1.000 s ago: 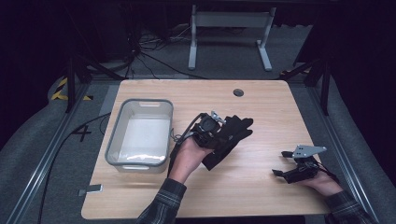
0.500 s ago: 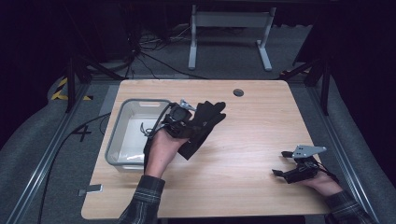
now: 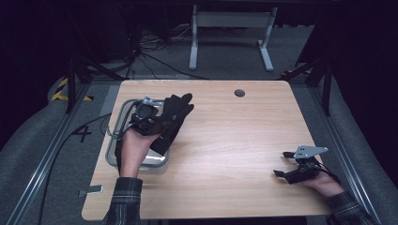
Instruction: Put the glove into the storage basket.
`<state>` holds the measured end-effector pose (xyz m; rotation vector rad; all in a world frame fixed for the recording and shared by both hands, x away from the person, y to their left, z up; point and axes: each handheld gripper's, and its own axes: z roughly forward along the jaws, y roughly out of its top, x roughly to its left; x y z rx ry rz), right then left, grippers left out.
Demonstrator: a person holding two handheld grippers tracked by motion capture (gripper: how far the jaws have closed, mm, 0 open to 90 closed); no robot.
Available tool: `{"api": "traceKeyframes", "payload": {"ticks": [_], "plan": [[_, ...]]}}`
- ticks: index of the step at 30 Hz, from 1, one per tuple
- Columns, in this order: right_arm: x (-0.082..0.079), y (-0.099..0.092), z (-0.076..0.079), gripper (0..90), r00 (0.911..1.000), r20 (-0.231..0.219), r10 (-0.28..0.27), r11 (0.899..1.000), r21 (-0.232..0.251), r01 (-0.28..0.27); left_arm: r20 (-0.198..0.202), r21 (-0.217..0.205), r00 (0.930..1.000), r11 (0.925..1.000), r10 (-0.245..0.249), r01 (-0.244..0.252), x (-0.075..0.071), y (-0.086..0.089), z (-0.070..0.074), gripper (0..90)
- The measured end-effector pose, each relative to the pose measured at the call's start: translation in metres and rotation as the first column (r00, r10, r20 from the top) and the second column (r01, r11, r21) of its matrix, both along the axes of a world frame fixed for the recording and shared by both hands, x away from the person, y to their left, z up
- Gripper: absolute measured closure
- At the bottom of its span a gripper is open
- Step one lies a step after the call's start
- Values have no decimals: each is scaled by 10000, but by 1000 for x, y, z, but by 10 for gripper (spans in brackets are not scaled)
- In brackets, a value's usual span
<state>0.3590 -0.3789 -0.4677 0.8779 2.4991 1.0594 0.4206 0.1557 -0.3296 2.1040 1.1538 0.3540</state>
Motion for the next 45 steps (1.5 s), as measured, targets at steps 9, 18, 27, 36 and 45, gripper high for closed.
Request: {"api": "traceKeyframes", "payload": {"ticks": [9, 18, 27, 36, 45], "plan": [[0, 0, 0, 117, 10000, -2, -53, 10000, -3, 53, -480, 99, 9939, 9950, 993, -990, 10, 36, -27, 645], [1, 0, 0, 117, 10000, 1, -75, 10000, -4, 75, -1172, 144, 9849, 9918, 1277, -1269, 21, 49, -58, 637], [1, 0, 0, 117, 10000, 3, -75, 10000, -4, 75, -1547, 478, 9791, 9908, 1323, -1263, 28, 49, -74, 580], [1, 0, 0, 117, 10000, -1, -74, 10000, 1, 74, -1155, 533, 9786, 9849, 1701, -1649, 29, 55, -77, 330], [1, 0, 0, 117, 10000, 1, -76, 10000, -1, 76, -713, 103, 9885, 9911, 1334, -1330, 22, 47, -62, 239]]}}
